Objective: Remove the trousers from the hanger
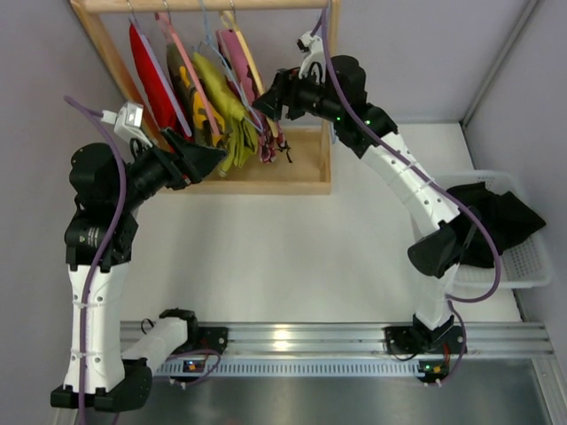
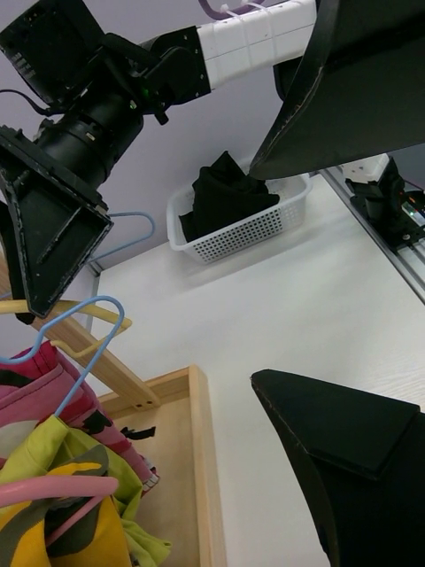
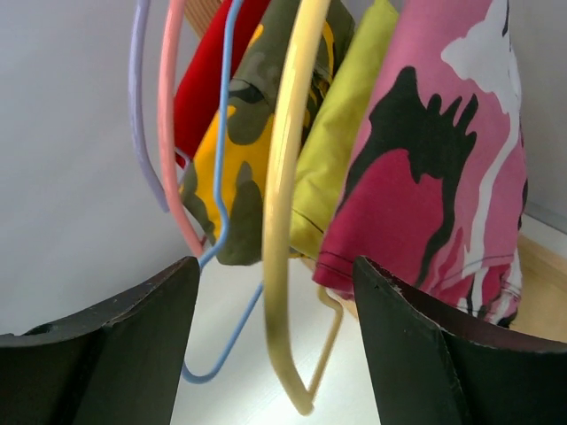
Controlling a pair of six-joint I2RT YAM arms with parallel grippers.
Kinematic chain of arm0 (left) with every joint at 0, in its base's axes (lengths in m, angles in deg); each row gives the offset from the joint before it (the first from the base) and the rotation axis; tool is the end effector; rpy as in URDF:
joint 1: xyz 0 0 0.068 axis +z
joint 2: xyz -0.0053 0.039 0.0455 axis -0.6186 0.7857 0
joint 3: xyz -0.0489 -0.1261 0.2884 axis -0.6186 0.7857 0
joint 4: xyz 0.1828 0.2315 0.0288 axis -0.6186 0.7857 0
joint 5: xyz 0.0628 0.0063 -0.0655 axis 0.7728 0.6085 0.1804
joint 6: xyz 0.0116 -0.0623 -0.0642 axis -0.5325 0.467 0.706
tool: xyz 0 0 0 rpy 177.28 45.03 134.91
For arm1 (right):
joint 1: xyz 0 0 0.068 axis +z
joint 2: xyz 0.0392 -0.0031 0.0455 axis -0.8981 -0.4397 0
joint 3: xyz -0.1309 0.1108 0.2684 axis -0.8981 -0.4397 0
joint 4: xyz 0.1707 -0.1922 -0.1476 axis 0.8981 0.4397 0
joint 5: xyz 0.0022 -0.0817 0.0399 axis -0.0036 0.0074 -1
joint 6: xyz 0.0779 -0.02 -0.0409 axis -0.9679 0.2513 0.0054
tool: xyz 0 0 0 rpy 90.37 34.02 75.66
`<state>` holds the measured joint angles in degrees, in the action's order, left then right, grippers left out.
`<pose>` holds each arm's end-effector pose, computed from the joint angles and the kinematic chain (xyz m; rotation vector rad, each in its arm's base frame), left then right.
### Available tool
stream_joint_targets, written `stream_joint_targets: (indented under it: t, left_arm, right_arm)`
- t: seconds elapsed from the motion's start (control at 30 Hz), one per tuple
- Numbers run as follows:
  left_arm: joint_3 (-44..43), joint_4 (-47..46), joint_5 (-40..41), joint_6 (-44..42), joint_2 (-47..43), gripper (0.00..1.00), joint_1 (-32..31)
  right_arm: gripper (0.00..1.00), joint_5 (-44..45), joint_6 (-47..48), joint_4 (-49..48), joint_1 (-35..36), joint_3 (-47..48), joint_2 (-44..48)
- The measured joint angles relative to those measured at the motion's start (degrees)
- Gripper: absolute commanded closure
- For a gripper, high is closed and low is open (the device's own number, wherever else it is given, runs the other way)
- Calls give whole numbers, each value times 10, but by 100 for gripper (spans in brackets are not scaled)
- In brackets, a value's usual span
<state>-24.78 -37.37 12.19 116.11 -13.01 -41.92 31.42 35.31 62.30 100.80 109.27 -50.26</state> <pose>0.1895 -0.0550 0.5558 -0.0726 1.7354 -1.0038 0.4095 0.3381 0.5324 -0.4982 1.6608 1.0065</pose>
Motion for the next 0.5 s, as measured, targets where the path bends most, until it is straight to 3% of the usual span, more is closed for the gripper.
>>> stream_joint_targets:
  t: [0.17, 0.33, 0.5]
  left_arm:
    - [7, 0, -2, 2, 0, 5, 0]
    - [9, -1, -2, 6, 0, 5, 0]
    - [9, -4, -2, 8, 0, 5, 0]
  right_arm:
    - [37, -5, -16, -29, 0, 3, 0]
    - [55, -8, -28, -50, 0, 4, 0]
    - [57, -16, -45, -73, 0, 10, -12]
